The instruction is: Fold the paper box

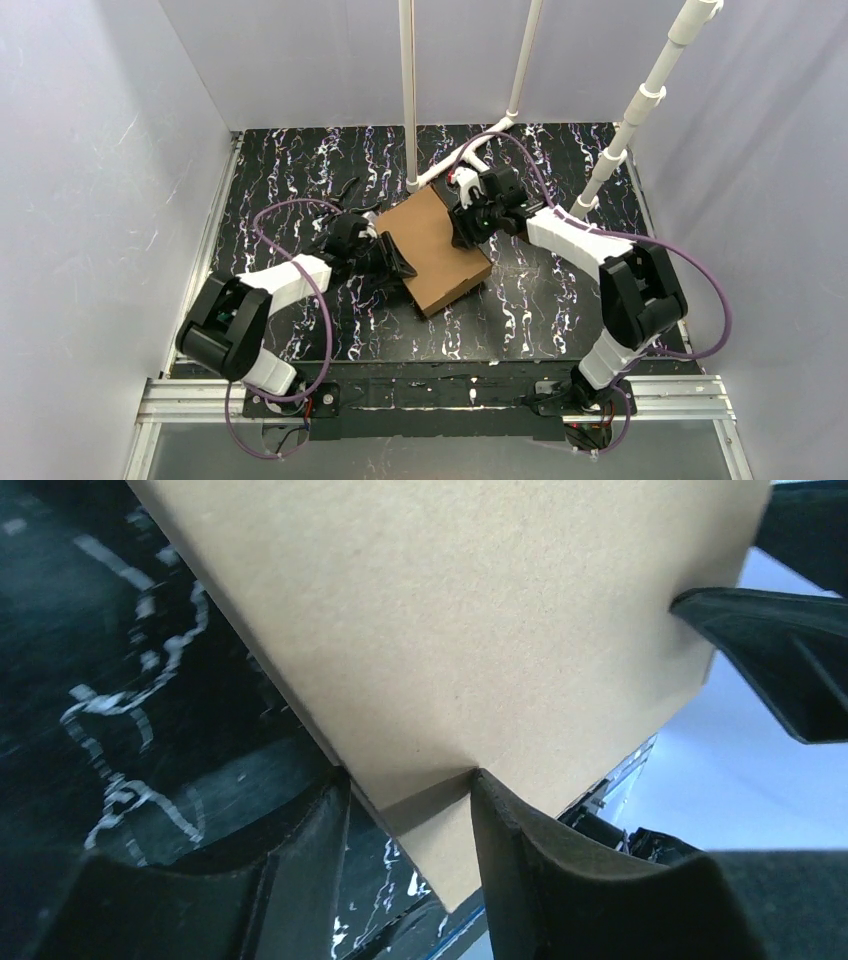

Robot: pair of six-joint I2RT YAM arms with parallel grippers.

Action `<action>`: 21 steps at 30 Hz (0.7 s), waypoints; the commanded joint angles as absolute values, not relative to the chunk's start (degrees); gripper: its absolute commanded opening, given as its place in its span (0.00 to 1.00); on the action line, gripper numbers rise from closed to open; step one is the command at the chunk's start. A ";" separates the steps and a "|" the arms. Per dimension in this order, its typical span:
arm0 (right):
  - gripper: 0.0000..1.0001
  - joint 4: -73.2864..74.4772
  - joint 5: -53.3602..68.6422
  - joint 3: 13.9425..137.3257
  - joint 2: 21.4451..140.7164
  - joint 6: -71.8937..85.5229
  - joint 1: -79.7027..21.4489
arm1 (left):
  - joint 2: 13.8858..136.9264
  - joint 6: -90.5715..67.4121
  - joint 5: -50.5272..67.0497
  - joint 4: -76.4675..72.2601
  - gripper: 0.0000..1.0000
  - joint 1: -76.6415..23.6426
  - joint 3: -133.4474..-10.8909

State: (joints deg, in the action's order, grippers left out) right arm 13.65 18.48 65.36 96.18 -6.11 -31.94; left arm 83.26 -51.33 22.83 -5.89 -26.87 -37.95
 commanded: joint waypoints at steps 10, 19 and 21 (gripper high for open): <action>0.46 23.27 13.77 68.62 85.35 -17.62 -41.77 | 96.88 -53.94 24.69 -14.99 0.45 -31.64 -55.14; 0.45 27.81 6.82 65.99 81.90 -23.93 -52.86 | 98.88 -55.59 23.01 -16.52 0.47 -30.72 -54.14; 0.46 28.62 6.80 64.82 81.46 -25.34 -54.20 | 97.34 -56.16 22.28 -17.08 0.47 -29.94 -51.76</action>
